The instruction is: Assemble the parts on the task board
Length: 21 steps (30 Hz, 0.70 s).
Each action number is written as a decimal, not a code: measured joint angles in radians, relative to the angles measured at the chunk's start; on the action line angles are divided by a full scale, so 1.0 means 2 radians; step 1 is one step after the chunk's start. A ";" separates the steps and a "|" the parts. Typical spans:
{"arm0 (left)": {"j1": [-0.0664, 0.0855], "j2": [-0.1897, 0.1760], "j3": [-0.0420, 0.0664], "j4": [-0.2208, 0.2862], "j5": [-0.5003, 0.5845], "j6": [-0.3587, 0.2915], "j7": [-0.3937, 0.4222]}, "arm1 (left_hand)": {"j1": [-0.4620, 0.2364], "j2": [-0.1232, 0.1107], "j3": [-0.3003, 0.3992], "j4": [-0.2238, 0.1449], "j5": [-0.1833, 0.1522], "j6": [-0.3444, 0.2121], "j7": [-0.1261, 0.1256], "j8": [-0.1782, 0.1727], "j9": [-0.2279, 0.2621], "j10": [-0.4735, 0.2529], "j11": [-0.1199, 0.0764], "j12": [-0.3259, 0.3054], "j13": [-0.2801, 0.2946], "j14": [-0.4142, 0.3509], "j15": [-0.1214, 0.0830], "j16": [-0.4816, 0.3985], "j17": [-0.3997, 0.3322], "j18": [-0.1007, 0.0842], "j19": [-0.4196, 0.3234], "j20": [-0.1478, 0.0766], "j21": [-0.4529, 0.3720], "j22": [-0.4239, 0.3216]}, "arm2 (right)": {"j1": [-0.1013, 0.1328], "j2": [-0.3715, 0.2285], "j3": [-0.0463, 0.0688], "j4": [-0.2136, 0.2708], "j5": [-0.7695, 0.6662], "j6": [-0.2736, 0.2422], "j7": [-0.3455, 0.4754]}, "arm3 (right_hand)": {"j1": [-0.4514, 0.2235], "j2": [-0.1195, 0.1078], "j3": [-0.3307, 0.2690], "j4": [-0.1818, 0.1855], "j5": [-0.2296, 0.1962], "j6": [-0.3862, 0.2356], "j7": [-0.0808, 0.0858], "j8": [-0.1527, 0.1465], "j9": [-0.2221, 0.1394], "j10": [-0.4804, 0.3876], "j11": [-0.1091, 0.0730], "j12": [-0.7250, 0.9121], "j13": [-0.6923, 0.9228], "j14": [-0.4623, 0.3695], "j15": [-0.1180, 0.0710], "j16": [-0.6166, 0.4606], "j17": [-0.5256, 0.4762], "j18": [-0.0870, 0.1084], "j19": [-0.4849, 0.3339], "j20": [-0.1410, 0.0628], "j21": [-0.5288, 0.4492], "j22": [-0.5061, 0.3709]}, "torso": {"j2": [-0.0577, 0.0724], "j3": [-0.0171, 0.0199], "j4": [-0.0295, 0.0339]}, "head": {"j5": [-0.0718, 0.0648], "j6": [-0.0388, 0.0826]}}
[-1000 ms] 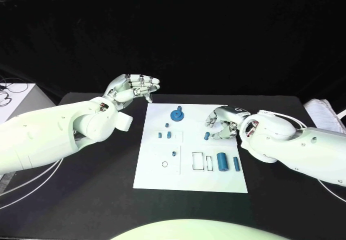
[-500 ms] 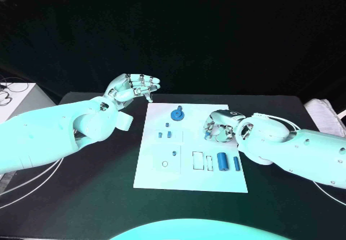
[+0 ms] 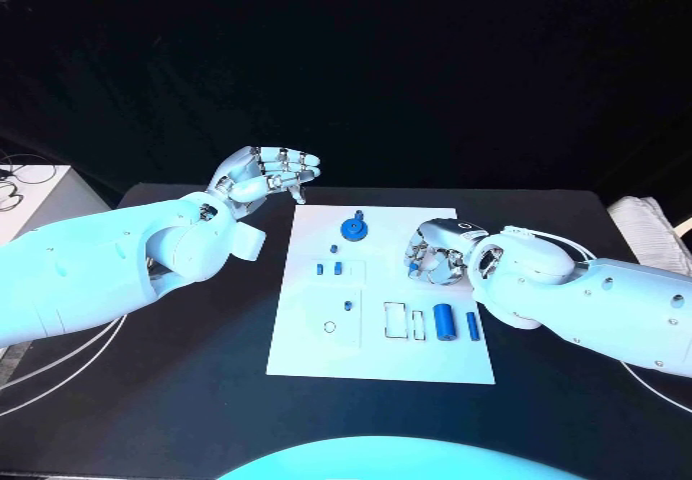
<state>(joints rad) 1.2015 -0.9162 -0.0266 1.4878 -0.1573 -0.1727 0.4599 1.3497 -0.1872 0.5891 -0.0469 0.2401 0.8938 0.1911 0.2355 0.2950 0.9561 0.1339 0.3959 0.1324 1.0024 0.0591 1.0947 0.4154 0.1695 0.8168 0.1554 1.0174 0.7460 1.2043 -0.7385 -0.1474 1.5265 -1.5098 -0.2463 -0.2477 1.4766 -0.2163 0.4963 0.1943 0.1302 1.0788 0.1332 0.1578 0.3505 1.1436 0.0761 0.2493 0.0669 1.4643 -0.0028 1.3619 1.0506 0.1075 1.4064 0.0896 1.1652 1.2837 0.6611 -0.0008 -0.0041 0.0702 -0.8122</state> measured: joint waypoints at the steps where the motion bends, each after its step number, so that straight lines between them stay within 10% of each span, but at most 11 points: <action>1: 0.000 0.000 0.000 0.000 0.000 0.000 0.000 | 0.000 0.000 0.000 0.000 0.000 0.000 0.000 0.000 0.000 0.000 0.000 0.000 0.000 0.000 0.000 0.000 0.000 0.000 0.000 0.000 0.000 0.000 | -0.001 0.000 0.000 0.000 -0.001 -0.003 -0.001 | 0.000 0.000 0.006 -0.003 -0.003 0.002 -0.001 0.002 0.001 0.002 0.002 -0.001 0.000 0.001 -0.002 0.000 0.001 -0.002 0.001 0.000 0.003 0.002 | 0.000 0.0000 0.0000 | 0.000 0.000; 21: 0.000 0.001 0.000 -0.004 0.000 0.001 -0.001 | 0.002 0.002 0.000 0.000 0.000 0.000 0.000 0.000 0.000 0.000 0.000 0.000 0.000 0.000 0.000 0.000 0.000 0.000 0.000 0.000 0.000 0.000 | 0.011 -0.041 0.006 0.070 -0.020 -0.108 -0.013 | -0.012 0.014 0.059 -0.056 -0.001 0.014 -0.004 0.020 0.026 0.017 0.017 -0.015 0.002 0.001 -0.009 0.006 0.011 -0.008 0.013 -0.008 0.036 0.012 | -0.001 -0.0003 -0.0003 | -0.001 0.004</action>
<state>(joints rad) 1.2015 -0.9132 -0.0266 1.4807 -0.1573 -0.1708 0.4589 1.3547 -0.1823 0.5891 -0.0469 0.2401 0.8938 0.1911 0.2355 0.2951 0.9562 0.1339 0.3958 0.1324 1.0023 0.0591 1.0947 0.4145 0.1695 0.8168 0.1554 1.0174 0.7461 1.2264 -0.8198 -0.1351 1.6665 -1.5507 -0.4615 -0.2727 1.4516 -0.1877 0.6142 0.0821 0.1285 1.1073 0.1250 0.1980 0.4022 1.1773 0.1102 0.2188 0.0712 1.4668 -0.0217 1.3735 1.0717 0.0921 1.4326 0.0734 1.2372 1.3080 0.6587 -0.0014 -0.0047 0.0683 -0.8047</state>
